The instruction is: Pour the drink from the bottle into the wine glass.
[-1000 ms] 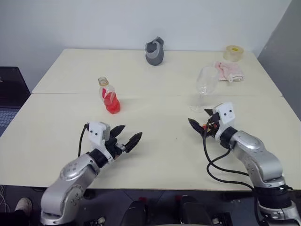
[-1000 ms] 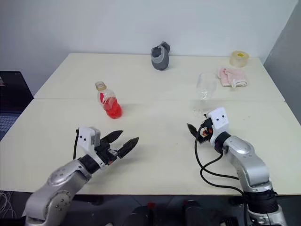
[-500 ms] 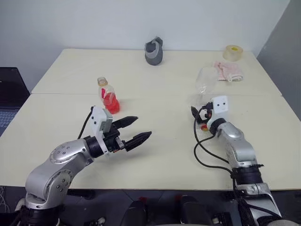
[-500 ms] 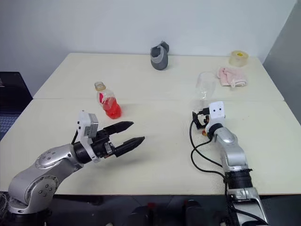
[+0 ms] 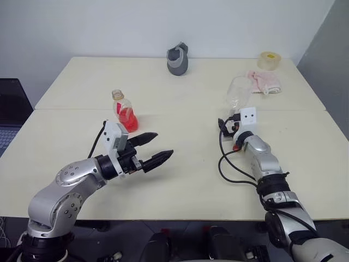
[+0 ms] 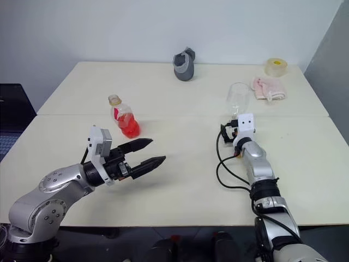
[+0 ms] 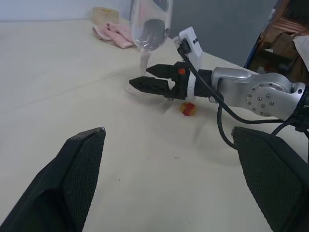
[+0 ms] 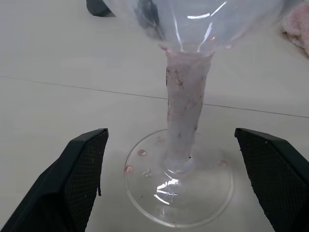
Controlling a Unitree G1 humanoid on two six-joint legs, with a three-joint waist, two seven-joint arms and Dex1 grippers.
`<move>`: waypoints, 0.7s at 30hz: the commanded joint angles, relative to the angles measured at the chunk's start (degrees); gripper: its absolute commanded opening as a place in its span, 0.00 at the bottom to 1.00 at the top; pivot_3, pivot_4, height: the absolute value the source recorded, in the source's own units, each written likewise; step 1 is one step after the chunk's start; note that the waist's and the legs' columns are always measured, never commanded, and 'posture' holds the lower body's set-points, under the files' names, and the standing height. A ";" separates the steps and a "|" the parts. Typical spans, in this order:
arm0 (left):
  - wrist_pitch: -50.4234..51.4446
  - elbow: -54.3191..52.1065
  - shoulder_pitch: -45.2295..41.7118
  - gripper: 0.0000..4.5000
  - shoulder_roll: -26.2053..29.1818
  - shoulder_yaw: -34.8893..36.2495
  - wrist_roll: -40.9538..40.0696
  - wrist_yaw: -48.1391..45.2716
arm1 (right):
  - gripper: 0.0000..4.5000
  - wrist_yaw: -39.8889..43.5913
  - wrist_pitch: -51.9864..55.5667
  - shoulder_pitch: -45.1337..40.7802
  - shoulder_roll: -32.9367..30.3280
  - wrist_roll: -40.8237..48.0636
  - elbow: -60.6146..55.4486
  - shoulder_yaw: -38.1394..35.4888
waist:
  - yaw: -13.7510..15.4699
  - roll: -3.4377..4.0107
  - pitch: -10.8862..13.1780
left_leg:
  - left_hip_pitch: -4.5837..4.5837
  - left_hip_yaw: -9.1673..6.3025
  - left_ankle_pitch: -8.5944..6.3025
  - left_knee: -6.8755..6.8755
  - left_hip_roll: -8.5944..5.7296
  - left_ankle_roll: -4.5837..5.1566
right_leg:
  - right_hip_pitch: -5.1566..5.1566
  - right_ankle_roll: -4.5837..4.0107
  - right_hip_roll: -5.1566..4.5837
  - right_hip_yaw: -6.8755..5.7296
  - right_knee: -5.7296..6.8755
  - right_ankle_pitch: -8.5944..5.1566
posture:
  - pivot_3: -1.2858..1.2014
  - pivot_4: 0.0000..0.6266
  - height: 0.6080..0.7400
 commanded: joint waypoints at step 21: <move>-4.86 -2.74 11.03 1.00 -1.06 5.14 3.97 2.15 | 0.02 11.89 -1.66 -2.85 3.01 0.20 -5.87 4.65 | -1.24 0.10 0.06 | -0.02 -0.04 -0.01 -0.05 0.08 0.01 | -0.11 0.00 0.01 0.11 0.03 0.00 | 0.52 0.24 1.00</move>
